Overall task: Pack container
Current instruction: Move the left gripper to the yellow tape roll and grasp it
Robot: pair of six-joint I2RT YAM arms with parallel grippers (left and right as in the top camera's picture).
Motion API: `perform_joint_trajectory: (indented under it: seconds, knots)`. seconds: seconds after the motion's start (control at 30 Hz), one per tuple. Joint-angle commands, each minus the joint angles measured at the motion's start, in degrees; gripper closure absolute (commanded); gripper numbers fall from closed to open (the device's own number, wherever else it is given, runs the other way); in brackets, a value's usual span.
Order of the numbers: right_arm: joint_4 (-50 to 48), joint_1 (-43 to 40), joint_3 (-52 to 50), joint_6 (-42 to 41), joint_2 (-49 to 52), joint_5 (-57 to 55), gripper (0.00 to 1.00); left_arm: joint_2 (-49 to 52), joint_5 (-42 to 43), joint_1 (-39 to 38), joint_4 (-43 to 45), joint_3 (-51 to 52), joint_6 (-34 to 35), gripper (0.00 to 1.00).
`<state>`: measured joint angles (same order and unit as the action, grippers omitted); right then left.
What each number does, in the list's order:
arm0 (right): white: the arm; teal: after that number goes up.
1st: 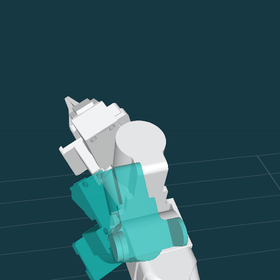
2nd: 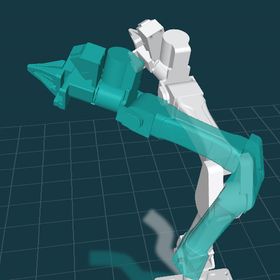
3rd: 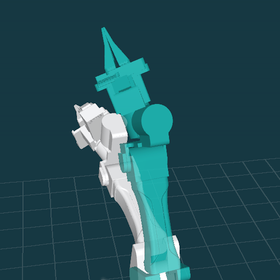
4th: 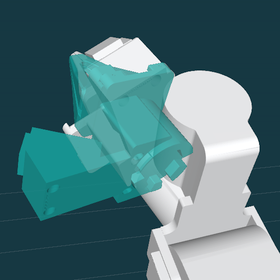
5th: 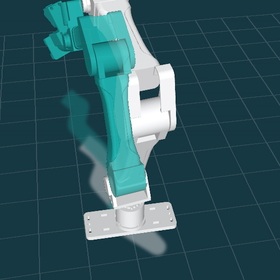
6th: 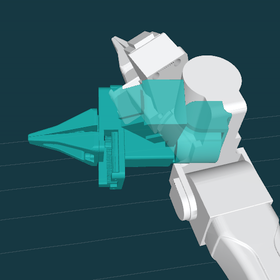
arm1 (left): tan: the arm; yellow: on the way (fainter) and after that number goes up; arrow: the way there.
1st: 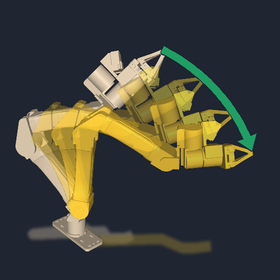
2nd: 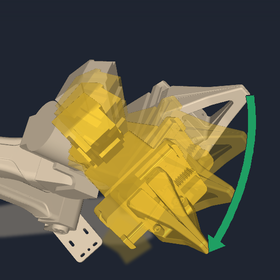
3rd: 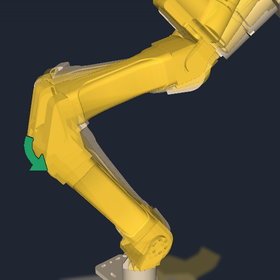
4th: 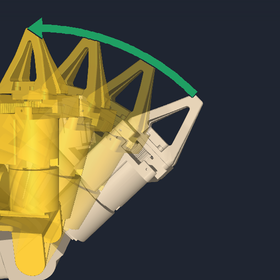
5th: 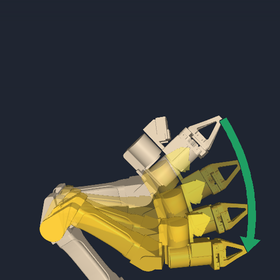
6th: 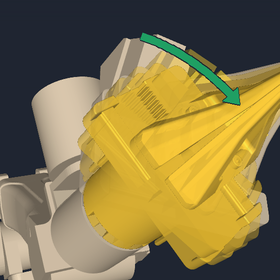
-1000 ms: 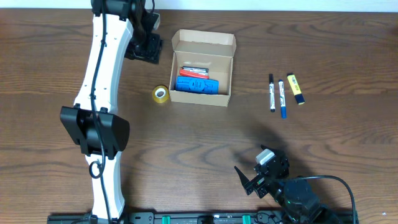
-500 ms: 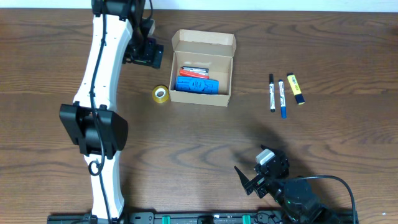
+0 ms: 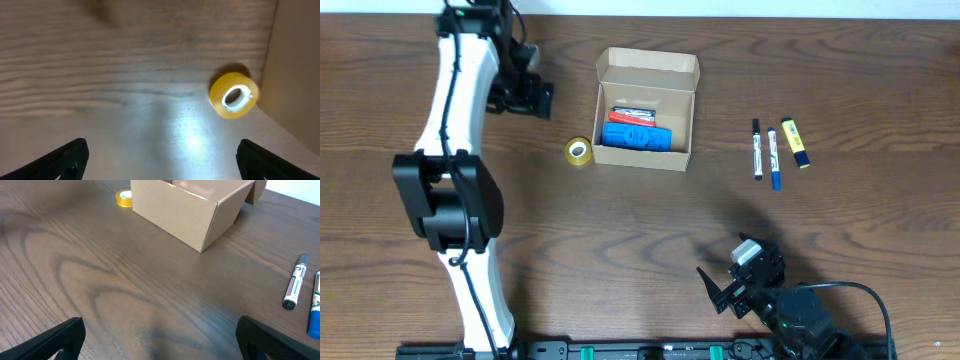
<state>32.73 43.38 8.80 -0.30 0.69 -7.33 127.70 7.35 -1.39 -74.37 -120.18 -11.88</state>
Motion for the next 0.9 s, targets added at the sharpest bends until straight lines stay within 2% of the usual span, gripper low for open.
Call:
perform_joint_trajectory:
  seconds: [0.0,0.43,0.73,0.77,0.87]
  knots:
    - [0.1,0.8,-0.2,0.8,-0.3,-0.1,0.01,-1.3,0.1,0.0,2.3,4.5,-1.2,0.05]
    - [0.1,0.8,-0.2,0.8,-0.3,-0.1,0.01,-1.3,-2.2,-3.4,15.3,14.8,0.1,0.00]
    - [0.1,0.8,-0.2,0.8,-0.3,-0.1,0.01,-1.3,-7.1,-7.6,18.3,17.2,0.8,0.00]
    - [0.1,0.8,-0.2,0.8,-0.3,-0.1,0.01,-1.3,-7.5,-7.7,18.3,17.6,0.8,0.05]
    - [0.1,0.8,-0.2,0.8,-0.3,-0.1,0.01,-1.3,-7.6,-7.8,18.5,19.2,1.5,0.08]
